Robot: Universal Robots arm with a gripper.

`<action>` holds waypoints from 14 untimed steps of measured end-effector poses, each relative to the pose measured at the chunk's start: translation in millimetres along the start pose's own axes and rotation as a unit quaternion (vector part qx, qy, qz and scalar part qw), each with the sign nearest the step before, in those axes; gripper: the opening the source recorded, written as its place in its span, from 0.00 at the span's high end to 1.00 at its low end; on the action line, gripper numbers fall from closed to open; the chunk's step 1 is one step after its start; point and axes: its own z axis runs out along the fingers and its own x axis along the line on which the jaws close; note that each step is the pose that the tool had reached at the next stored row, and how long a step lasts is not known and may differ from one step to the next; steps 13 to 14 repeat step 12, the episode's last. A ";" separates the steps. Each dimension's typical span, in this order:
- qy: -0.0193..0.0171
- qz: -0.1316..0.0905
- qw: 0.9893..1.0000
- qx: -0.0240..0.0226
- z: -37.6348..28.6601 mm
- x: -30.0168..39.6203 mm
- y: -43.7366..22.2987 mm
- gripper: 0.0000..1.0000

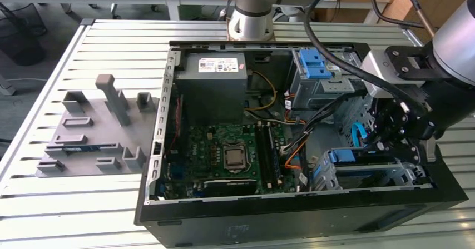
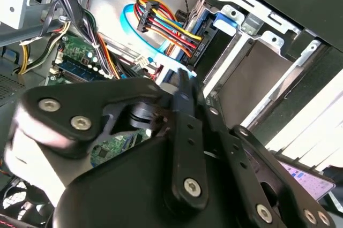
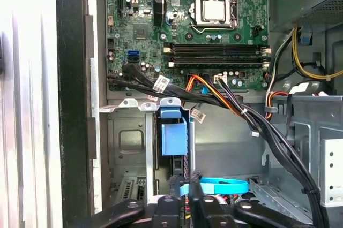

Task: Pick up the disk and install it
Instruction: 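Insert the second disk wire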

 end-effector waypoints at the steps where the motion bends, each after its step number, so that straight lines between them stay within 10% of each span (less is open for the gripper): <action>1: 0.000 0.000 1.000 0.000 0.0 0.0 0.0 0.84; 14: 0.000 0.000 1.000 0.000 -0.4 -0.1 0.0 0.89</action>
